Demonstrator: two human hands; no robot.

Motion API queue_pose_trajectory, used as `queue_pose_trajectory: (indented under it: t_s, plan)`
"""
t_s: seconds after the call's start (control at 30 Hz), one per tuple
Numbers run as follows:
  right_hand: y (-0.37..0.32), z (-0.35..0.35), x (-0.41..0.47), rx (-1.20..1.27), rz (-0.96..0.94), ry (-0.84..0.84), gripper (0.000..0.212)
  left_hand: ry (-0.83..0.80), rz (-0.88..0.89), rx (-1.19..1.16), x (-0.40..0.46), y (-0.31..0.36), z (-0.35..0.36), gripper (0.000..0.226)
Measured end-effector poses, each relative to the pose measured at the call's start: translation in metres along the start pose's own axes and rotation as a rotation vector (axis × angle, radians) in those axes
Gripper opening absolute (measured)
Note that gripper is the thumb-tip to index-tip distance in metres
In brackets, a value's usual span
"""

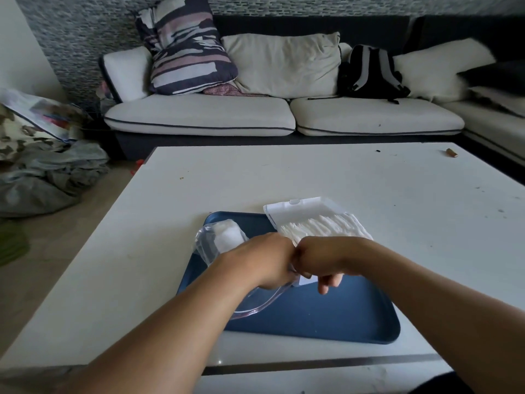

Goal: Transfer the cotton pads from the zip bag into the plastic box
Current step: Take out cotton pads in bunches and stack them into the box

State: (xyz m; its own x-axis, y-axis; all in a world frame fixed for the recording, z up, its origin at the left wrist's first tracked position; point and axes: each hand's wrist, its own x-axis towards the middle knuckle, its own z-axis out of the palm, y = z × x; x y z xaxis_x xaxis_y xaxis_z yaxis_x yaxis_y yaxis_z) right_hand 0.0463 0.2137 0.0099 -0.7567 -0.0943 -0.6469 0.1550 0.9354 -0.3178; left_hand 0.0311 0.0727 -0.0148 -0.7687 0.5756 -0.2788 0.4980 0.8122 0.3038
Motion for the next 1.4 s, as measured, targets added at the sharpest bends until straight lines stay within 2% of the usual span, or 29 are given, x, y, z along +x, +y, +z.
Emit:
queue_pose_trajectory:
  t_s: [0.07, 0.17, 0.27, 0.37, 0.43, 0.47, 0.53, 0.57, 0.63, 0.67, 0.7, 0.77, 0.8, 0.9, 0.93, 1.0, 1.03, 1.2, 1.3, 1.4]
  plan:
    - [-0.005, 0.001, 0.002, -0.057, 0.046, -0.022, 0.032, 0.013, 0.000, 0.037, 0.000, 0.001, 0.000, 0.019]
    - [-0.012, 0.010, 0.002, -0.279, 0.085, -0.019, 0.042, 0.054, 0.013, 0.149, 0.003, 0.004, 0.001, 0.020]
    - [-0.018, 0.018, 0.002, -0.365, 0.070, 0.016, 0.040, 0.076, 0.007, 0.205, 0.005, 0.004, 0.003, 0.018]
    - [-0.017, 0.012, -0.004, -0.335, 0.045, 0.018, 0.030, 0.007, 0.030, 0.034, 0.003, -0.003, 0.001, 0.025]
    - [-0.015, 0.005, -0.013, -0.286, 0.002, 0.105, 0.021, 0.030, 0.072, -0.115, -0.004, -0.009, -0.008, 0.021]
    - [-0.014, 0.000, -0.019, -0.285, -0.038, 0.226, 0.018, 0.091, 0.084, -0.191, -0.008, -0.014, -0.015, 0.017]
    - [-0.013, -0.008, -0.028, -0.238, -0.183, 0.516, 0.019, 0.323, 0.057, -0.359, -0.019, -0.028, -0.034, 0.017]
    - [-0.018, -0.008, -0.034, -0.112, -0.279, 0.505, 0.020, 0.462, 0.014, -0.418, -0.025, -0.038, -0.042, 0.018]
    - [-0.033, 0.005, -0.049, 0.078, -0.441, 0.177, 0.023, 0.629, -0.132, -0.415, -0.031, -0.062, -0.050, 0.028]
    - [-0.039, 0.014, -0.048, 0.017, -0.487, 0.046, 0.028, 0.616, -0.231, -0.387, -0.033, -0.074, -0.050, 0.039]
    - [-0.044, 0.025, -0.045, -0.101, -0.508, 0.006, 0.036, 0.545, -0.334, -0.374, -0.032, -0.085, -0.045, 0.048]
    - [-0.049, 0.042, -0.023, -0.276, -0.519, 0.045, 0.043, 0.387, -0.462, -0.407, -0.028, -0.100, -0.032, 0.058]
    - [-0.049, 0.048, -0.012, -0.307, -0.521, 0.092, 0.039, 0.331, -0.482, -0.445, -0.025, -0.107, -0.025, 0.059]
    - [-0.046, 0.058, 0.013, -0.368, -0.527, 0.224, 0.025, 0.270, -0.485, -0.571, -0.019, -0.119, -0.013, 0.054]
    - [-0.046, 0.060, 0.020, -0.364, -0.536, 0.268, 0.032, 0.278, -0.492, -0.609, -0.017, -0.124, -0.010, 0.048]
    - [-0.041, 0.061, 0.037, -0.294, -0.567, 0.361, 0.060, 0.305, -0.512, -0.695, -0.012, -0.131, -0.005, 0.035]
    - [-0.039, 0.061, 0.047, -0.222, -0.568, 0.412, 0.063, 0.309, -0.521, -0.740, -0.010, -0.131, -0.003, 0.031]
    - [-0.048, 0.049, 0.051, 0.028, -0.519, 0.544, 0.014, 0.357, -0.525, -0.919, -0.007, -0.122, -0.005, 0.010]
    - [-0.056, 0.039, 0.042, 0.009, -0.533, 0.567, 0.023, 0.365, -0.517, -1.044, -0.007, -0.113, -0.007, 0.018]
    - [-0.060, 0.035, 0.044, 0.096, -0.600, 0.609, 0.016, 0.354, -0.547, -1.161, -0.009, -0.110, -0.009, 0.021]
